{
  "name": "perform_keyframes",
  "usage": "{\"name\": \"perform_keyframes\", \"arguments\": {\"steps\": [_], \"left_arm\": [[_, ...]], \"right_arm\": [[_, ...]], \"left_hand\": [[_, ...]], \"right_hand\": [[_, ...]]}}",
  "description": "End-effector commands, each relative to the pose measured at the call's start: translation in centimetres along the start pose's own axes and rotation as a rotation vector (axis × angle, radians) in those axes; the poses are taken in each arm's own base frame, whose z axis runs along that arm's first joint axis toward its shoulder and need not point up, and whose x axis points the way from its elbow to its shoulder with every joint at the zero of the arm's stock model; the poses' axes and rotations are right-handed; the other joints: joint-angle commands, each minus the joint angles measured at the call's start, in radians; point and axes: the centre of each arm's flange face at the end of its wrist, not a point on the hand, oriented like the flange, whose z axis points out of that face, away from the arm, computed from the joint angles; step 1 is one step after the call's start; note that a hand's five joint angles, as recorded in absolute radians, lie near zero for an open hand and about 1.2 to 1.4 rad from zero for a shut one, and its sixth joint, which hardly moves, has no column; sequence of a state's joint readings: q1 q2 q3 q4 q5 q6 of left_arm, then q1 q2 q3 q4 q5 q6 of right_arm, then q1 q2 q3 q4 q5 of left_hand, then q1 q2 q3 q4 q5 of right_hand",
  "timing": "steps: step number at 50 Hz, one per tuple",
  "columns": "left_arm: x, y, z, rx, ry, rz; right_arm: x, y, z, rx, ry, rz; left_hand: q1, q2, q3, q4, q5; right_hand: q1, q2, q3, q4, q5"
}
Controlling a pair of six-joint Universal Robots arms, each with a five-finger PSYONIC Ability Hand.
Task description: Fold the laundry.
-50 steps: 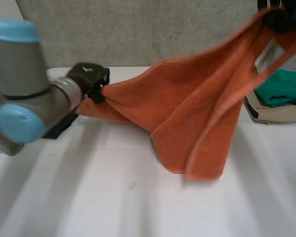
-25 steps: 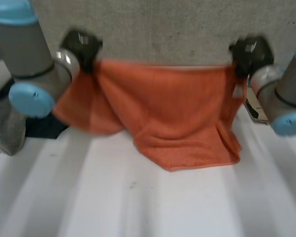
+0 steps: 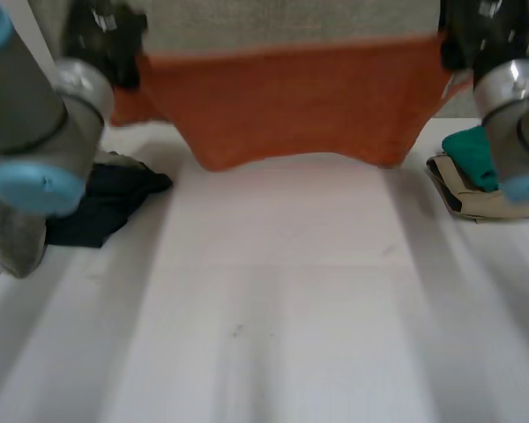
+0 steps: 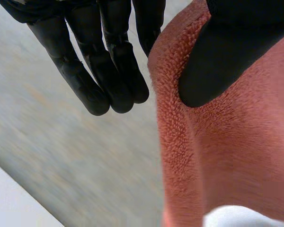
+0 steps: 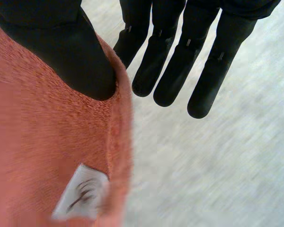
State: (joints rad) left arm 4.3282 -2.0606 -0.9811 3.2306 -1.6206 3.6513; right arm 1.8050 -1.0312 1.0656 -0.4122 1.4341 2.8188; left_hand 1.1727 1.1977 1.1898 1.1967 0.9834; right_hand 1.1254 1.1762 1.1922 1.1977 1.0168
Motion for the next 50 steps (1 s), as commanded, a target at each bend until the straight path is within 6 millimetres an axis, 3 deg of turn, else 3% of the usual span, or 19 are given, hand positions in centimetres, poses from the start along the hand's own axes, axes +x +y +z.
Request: {"name": "perform_keyframes", "arguments": {"steps": [1,6,10,18,23,29,34,40,50], "left_arm": [[4.6,7.3,-4.2,-0.190,0.182,-0.001],[6.8,11.3,-5.8,-0.268,0.255,0.011],[6.7,12.5,-5.9,-0.306,0.266,0.023],[5.4,11.9,-6.5,-0.340,0.343,0.006],[2.6,11.8,-5.9,-0.333,0.327,-0.011],[-0.4,13.4,-5.0,-0.331,0.323,0.011],[-1.1,14.9,-4.3,-0.306,0.377,0.074],[0.1,15.8,-4.1,-0.265,0.487,0.135],[4.6,13.5,-1.9,-0.169,0.563,0.198]], "right_arm": [[-2.8,6.6,-7.3,-0.281,-0.141,0.040],[-3.9,11.1,-11.5,-0.446,-0.217,-0.007],[-3.0,12.4,-12.2,-0.497,-0.214,-0.043],[-1.8,13.1,-12.7,-0.548,-0.195,-0.038],[-1.9,13.6,-13.2,-0.569,-0.199,-0.034],[-2.6,13.7,-13.4,-0.571,-0.221,-0.045],[-2.8,13.4,-13.5,-0.567,-0.231,-0.048],[-3.1,13.4,-13.6,-0.571,-0.236,-0.048],[-3.4,13.5,-13.9,-0.577,-0.249,-0.058]], "left_hand": [[0.224,0.199,0.206,0.200,0.238],[0.069,0.044,0.052,0.045,0.084],[-0.136,-0.161,-0.153,-0.160,-0.121],[-0.783,-0.808,-0.800,-0.807,-0.768],[-0.789,-0.814,-0.806,-0.813,-0.774],[-0.757,-0.782,-0.774,-0.781,-0.742],[-0.713,-0.738,-0.730,-0.737,-0.698],[-0.704,-0.729,-0.721,-0.728,-0.689],[-0.648,-0.673,-0.665,-0.672,-0.633]], "right_hand": [[0.271,0.220,0.204,0.199,0.205],[0.271,0.220,0.204,0.199,0.205],[0.271,0.220,0.204,0.199,0.205],[0.271,0.220,0.204,0.199,0.205],[0.271,0.220,0.204,0.199,0.205],[0.271,0.220,0.204,0.199,0.205],[0.271,0.220,0.204,0.199,0.205],[0.271,0.220,0.204,0.199,0.205],[0.271,0.220,0.204,0.199,0.205]]}}
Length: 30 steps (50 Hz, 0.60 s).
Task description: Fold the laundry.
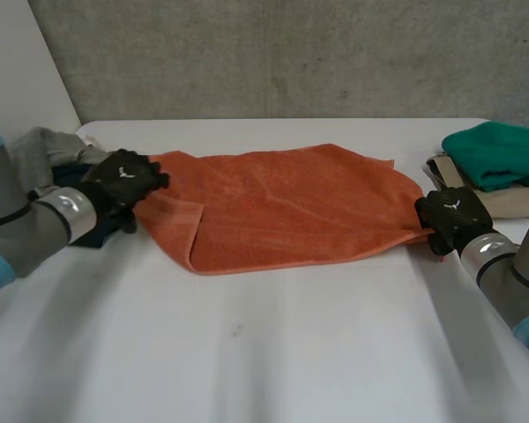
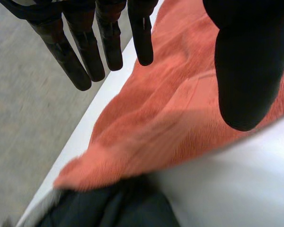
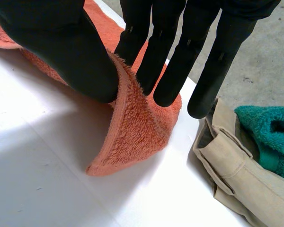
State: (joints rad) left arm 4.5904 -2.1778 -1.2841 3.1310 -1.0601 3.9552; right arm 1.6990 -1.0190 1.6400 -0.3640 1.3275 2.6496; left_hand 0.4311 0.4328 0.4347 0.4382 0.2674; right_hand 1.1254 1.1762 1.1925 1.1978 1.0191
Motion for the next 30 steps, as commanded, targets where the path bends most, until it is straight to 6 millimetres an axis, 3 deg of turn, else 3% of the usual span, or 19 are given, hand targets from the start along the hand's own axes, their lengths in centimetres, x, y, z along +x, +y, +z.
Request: {"name": "perform_keyframes", "arguments": {"steps": [1,11,24,30], "left_arm": [[1.6,-2.6,2.7,0.037,0.019,0.059],[2.9,-2.8,5.7,-0.087,0.092,0.098],[4.2,-1.4,6.9,-0.126,0.156,0.129],[4.5,-0.9,7.4,-0.122,0.152,0.132]], "right_arm": [[-0.2,0.1,-0.1,-0.004,-0.004,-0.009],[0.1,0.4,-0.3,-0.015,-0.001,-0.010],[0.2,0.7,-0.3,-0.022,0.001,-0.016],[0.2,0.7,-0.3,-0.022,0.001,-0.014]], "left_hand": [[0.094,0.092,0.090,0.086,0.083],[0.179,0.177,0.175,0.171,0.168],[0.000,-0.002,-0.004,-0.007,-0.011],[0.026,0.024,0.022,0.019,0.015]], "right_hand": [[0.271,0.220,0.204,0.198,0.203],[0.271,0.220,0.204,0.198,0.203],[0.271,0.220,0.204,0.198,0.203],[0.271,0.220,0.204,0.198,0.203]]}}
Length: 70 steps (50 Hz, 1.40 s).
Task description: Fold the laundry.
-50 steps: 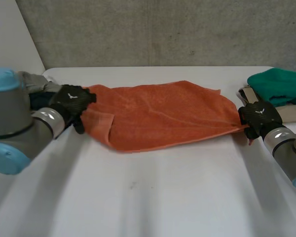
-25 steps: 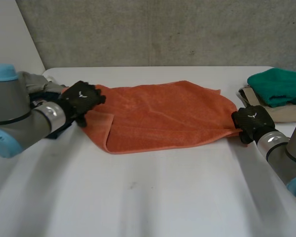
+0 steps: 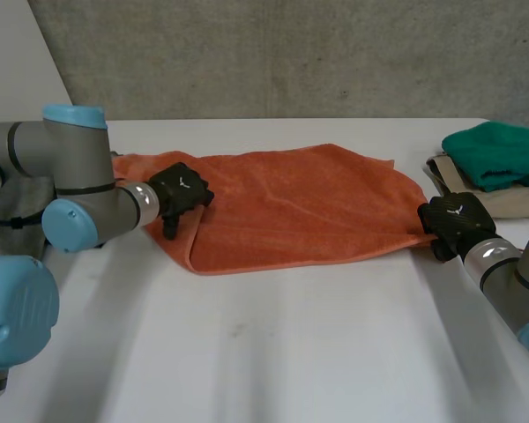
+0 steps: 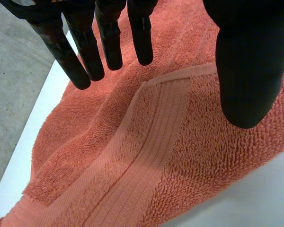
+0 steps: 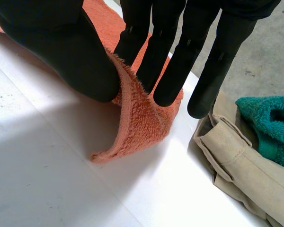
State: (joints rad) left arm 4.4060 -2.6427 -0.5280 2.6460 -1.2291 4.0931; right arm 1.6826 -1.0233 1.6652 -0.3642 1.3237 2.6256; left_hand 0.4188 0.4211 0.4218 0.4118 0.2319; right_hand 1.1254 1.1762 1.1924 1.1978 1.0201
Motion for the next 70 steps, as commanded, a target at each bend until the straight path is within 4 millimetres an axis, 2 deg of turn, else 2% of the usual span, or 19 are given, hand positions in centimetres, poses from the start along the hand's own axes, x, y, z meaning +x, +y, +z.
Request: {"name": "perform_keyframes", "arguments": {"steps": [1,5,10,18,21,22,24,25,26,36,44,47,48,50,56,60,70], "left_arm": [[0.4,0.5,0.7,0.009,-0.006,0.004],[0.4,0.6,1.0,0.005,-0.012,0.005],[0.2,0.8,1.0,-0.004,-0.021,0.009],[-0.2,1.5,0.9,-0.045,-0.041,0.017],[-0.5,1.6,0.5,-0.060,-0.045,0.004],[-0.6,1.6,0.3,-0.061,-0.049,-0.001],[-0.7,1.5,0.1,-0.056,-0.045,-0.010],[-0.5,1.2,0.1,-0.039,-0.040,-0.010],[-0.5,1.0,0.1,-0.027,-0.042,-0.007],[0.2,0.5,0.9,0.022,-0.031,-0.003],[0.5,1.2,1.7,0.005,-0.029,-0.002],[0.4,1.4,1.7,-0.005,-0.029,-0.003],[0.3,1.4,1.7,-0.010,-0.031,-0.004],[0.2,1.4,1.6,-0.015,-0.032,-0.006],[0.1,1.9,1.5,-0.041,-0.031,-0.004],[-0.6,2.3,0.9,-0.072,-0.039,-0.014],[-1.5,2.2,-0.8,-0.105,-0.060,-0.062]], "right_arm": [[0.0,0.0,0.0,0.000,0.001,0.001],[0.1,0.0,0.0,0.000,0.003,0.001],[0.3,0.1,0.1,-0.002,0.007,0.002],[0.5,-0.1,0.0,0.001,0.012,0.001],[0.5,-0.2,-0.1,0.003,0.012,0.001],[0.5,-0.4,-0.2,0.005,0.011,0.000],[0.5,-0.5,-0.2,0.004,0.009,0.002],[0.4,-0.5,-0.3,0.002,0.006,0.002],[0.4,-0.6,-0.3,0.000,0.005,0.001],[0.1,-0.4,-0.4,-0.008,-0.004,0.003],[0.3,-0.4,-0.3,-0.007,0.001,0.003],[0.5,-0.4,-0.2,-0.008,0.004,0.004],[0.5,-0.4,-0.2,-0.008,0.006,0.004],[0.6,-0.4,-0.2,-0.007,0.008,0.006],[0.8,-0.4,-0.2,-0.010,0.011,0.007],[0.8,-0.5,-0.3,-0.015,0.008,0.009],[0.6,-0.9,-0.7,-0.018,-0.003,0.009]], "left_hand": [[0.047,0.045,0.044,0.054,0.059],[0.173,0.170,0.170,0.180,0.185],[0.665,0.663,0.662,0.672,0.678],[0.892,0.890,0.889,0.899,0.905],[0.907,0.905,0.904,0.914,0.920],[0.823,0.821,0.820,0.830,0.835],[0.510,0.508,0.507,0.517,0.522],[0.121,0.119,0.119,0.129,0.134],[0.033,0.031,0.030,0.040,0.046],[-0.035,-0.037,-0.038,-0.028,-0.023],[0.041,0.039,0.038,0.048,0.053],[0.225,0.223,0.222,0.232,0.238],[0.465,0.462,0.462,0.472,0.477],[0.637,0.634,0.634,0.644,0.649],[0.710,0.708,0.707,0.717,0.723],[0.950,0.948,0.947,0.957,0.963],[0.977,0.975,0.974,0.984,0.990]], "right_hand": [[0.271,0.220,0.204,0.198,0.202],[0.271,0.220,0.204,0.198,0.202],[0.271,0.220,0.204,0.198,0.202],[0.271,0.220,0.204,0.198,0.202],[0.271,0.220,0.204,0.198,0.202],[0.271,0.220,0.204,0.198,0.202],[0.271,0.220,0.204,0.198,0.202],[0.271,0.220,0.204,0.198,0.202],[0.271,0.220,0.204,0.198,0.202],[0.271,0.220,0.204,0.198,0.202],[0.271,0.220,0.204,0.198,0.202],[0.271,0.220,0.204,0.198,0.202],[0.271,0.220,0.204,0.198,0.202],[0.271,0.220,0.204,0.198,0.202],[0.271,0.220,0.204,0.198,0.202],[0.271,0.220,0.204,0.198,0.202],[0.271,0.220,0.204,0.198,0.202]]}}
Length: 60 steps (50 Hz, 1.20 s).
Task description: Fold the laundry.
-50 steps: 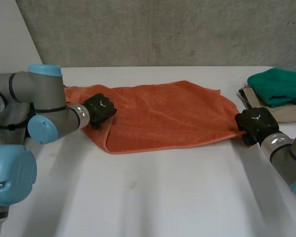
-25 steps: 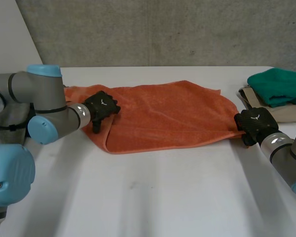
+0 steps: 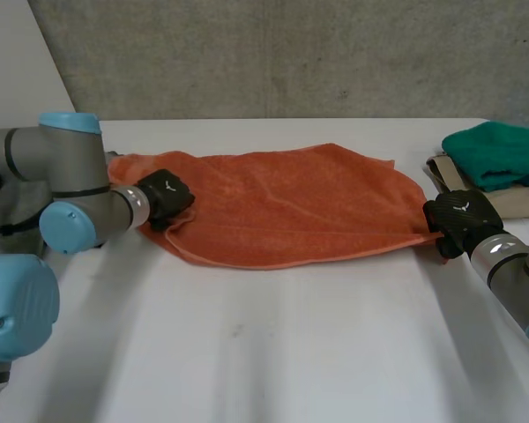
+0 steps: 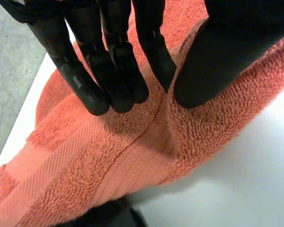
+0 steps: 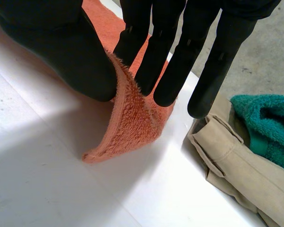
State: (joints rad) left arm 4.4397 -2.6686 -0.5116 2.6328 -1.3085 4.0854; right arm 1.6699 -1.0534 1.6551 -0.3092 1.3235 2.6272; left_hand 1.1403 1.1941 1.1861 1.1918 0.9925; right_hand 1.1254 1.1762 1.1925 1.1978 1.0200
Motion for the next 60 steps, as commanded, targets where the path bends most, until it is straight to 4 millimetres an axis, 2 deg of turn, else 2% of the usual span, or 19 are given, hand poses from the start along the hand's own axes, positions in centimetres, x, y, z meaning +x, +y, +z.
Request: {"name": "perform_keyframes", "arguments": {"steps": [1,8,14,18,19,22,27,31,36,42,46,54,60], "left_arm": [[-0.5,-0.2,-1.2,-0.003,-0.009,-0.032],[0.2,-0.5,-2.3,-0.062,-0.005,-0.016],[-0.4,0.1,-5.1,-0.220,-0.048,-0.059],[-0.8,-0.2,-7.6,-0.231,-0.049,-0.170],[-0.7,-0.2,-8.8,-0.233,-0.042,-0.222],[-0.2,-0.1,-10.6,-0.245,-0.014,-0.282],[2.5,1.2,-14.6,-0.296,0.084,-0.349],[4.4,2.4,-17.1,-0.330,0.150,-0.375],[6.0,3.7,-18.2,-0.352,0.197,-0.395],[5.0,4.1,-16.6,-0.315,0.144,-0.397],[3.6,3.1,-14.9,-0.256,0.075,-0.444],[-0.9,-0.1,-11.5,-0.097,-0.153,-0.586],[-3.3,-1.1,-9.1,-0.050,-0.310,-0.613]], "right_arm": [[-0.1,-0.3,-0.3,0.000,-0.007,0.000],[-0.1,-0.3,-0.3,-0.005,-0.008,0.000],[0.0,-0.9,-0.9,-0.023,-0.033,-0.011],[-0.1,-1.3,-2.6,-0.077,-0.110,-0.061],[0.3,-1.4,-3.3,-0.109,-0.139,-0.086],[1.1,-1.4,-4.7,-0.166,-0.182,-0.130],[3.1,-1.4,-8.5,-0.310,-0.314,-0.244],[4.2,-1.2,-10.9,-0.394,-0.428,-0.309],[4.1,-0.8,-12.2,-0.429,-0.546,-0.383],[3.9,-0.3,-10.5,-0.394,-0.503,-0.388],[3.9,-0.8,-8.2,-0.319,-0.406,-0.399],[4.3,-2.9,-1.9,-0.073,-0.204,-0.395],[3.7,-3.7,2.4,0.068,-0.120,-0.404]], "left_hand": [[0.256,0.202,0.210,0.204,0.229],[0.256,0.202,0.210,0.204,0.229],[0.256,0.202,0.210,0.204,0.229],[0.256,0.202,0.210,0.204,0.229],[0.256,0.202,0.210,0.204,0.229],[0.256,0.202,0.210,0.204,0.229],[0.256,0.202,0.210,0.204,0.229],[0.256,0.202,0.210,0.204,0.229],[0.256,0.202,0.210,0.204,0.229],[0.256,0.202,0.210,0.204,0.229],[0.256,0.202,0.210,0.204,0.229],[0.256,0.202,0.210,0.204,0.229],[0.256,0.202,0.210,0.204,0.229]], "right_hand": [[0.271,0.220,0.204,0.198,0.202],[0.271,0.220,0.204,0.198,0.202],[0.271,0.220,0.204,0.198,0.202],[0.271,0.220,0.204,0.198,0.202],[0.271,0.220,0.204,0.198,0.202],[0.271,0.220,0.204,0.198,0.202],[0.271,0.220,0.204,0.198,0.202],[0.271,0.220,0.204,0.198,0.202],[0.271,0.220,0.204,0.198,0.202],[0.271,0.220,0.204,0.198,0.202],[0.271,0.220,0.204,0.198,0.202],[0.271,0.220,0.204,0.198,0.202],[0.271,0.220,0.204,0.198,0.202]]}}
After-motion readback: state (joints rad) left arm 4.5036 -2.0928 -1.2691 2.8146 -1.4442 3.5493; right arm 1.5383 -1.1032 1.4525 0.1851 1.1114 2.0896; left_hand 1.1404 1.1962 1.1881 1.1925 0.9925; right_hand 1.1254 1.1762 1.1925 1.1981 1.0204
